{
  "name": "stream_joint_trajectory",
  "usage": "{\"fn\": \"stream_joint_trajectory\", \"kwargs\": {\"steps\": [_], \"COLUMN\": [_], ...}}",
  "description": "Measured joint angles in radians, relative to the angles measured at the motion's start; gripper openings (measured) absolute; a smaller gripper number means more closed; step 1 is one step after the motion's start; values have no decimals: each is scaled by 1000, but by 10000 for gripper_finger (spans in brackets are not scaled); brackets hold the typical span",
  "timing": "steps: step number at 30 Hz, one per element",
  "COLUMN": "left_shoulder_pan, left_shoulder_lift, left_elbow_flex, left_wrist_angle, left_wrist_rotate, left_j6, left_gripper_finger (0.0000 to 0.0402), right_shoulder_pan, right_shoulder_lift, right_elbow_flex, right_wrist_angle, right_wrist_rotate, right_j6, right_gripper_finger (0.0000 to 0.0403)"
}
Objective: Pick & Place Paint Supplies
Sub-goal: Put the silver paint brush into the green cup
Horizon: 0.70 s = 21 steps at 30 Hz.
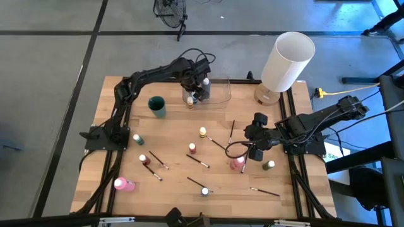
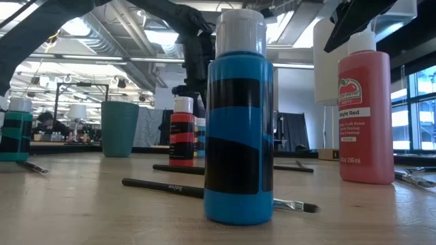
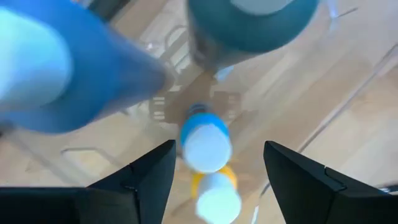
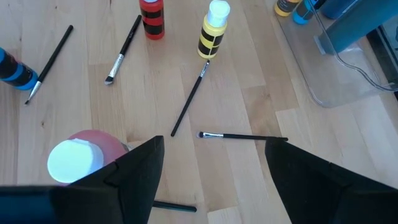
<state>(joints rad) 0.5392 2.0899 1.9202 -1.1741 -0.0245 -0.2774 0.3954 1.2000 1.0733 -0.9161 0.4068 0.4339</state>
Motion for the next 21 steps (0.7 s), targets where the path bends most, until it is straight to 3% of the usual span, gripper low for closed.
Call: {"fn": "stream_joint_trajectory", "kwargs": {"steps": [7, 18, 21], "left_shoulder_pan": [6, -26, -61], "left_shoulder_lift": [0, 0, -53], "left_elbow_flex": [106, 436, 400], "left_wrist_angle": [-123, -371, -404], "left_wrist_rotate": [-35, -108, -149], "left_j6": [29, 68, 93], "left_gripper_finger": [240, 240, 240], "right_shoulder_pan": [0, 0, -3], "right_shoulder_lift": [0, -12, -43], "right_elbow_flex": [0, 0, 2], "right_wrist_angle": [0, -41, -96], "right_wrist_rotate": [0, -10, -16], "right_j6": [0, -97, -26], "right_gripper_finger": [284, 284, 284]}}
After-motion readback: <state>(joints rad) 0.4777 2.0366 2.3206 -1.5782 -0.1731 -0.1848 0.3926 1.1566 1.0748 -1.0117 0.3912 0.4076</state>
